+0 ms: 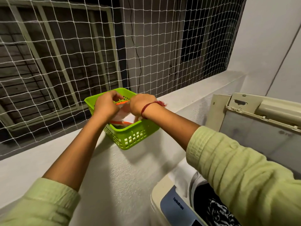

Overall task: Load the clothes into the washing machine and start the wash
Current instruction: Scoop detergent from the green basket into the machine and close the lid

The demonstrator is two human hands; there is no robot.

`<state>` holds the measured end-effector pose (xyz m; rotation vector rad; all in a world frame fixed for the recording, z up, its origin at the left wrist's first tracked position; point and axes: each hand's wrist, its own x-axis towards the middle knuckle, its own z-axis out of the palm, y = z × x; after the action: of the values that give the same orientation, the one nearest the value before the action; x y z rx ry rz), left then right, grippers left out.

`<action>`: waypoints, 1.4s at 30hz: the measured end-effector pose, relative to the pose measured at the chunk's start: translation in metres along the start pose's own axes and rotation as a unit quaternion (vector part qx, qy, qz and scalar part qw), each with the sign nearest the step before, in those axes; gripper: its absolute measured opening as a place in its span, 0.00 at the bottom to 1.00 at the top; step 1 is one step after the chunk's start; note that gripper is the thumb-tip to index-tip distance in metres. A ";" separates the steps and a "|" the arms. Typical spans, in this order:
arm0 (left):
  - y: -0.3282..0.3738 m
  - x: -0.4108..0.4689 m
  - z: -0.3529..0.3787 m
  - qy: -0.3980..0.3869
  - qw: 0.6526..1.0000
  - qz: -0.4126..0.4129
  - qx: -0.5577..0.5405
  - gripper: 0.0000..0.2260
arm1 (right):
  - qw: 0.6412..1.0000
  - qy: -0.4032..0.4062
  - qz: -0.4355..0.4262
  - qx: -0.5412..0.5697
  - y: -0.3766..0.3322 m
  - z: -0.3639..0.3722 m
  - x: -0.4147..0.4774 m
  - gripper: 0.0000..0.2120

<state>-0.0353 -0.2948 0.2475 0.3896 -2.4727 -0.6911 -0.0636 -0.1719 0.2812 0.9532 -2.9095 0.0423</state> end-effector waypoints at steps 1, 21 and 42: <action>0.000 0.000 0.000 0.000 1.000 -0.002 -0.006 0.13 | 1.000 -0.010 0.004 0.018 0.003 -0.001 0.002 0.15; -0.001 0.002 -0.004 -0.005 0.992 -0.036 -0.122 0.11 | 0.960 -0.116 -0.055 0.250 -0.004 0.006 0.019 0.15; 0.001 -0.002 -0.005 0.014 0.991 -0.025 -0.129 0.06 | 0.923 -0.119 0.070 0.360 0.073 -0.022 -0.007 0.14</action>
<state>-0.0312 -0.2952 0.2505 0.3604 -2.3162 -1.0051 -0.1001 -0.1076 0.3024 0.8502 -3.2200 1.1484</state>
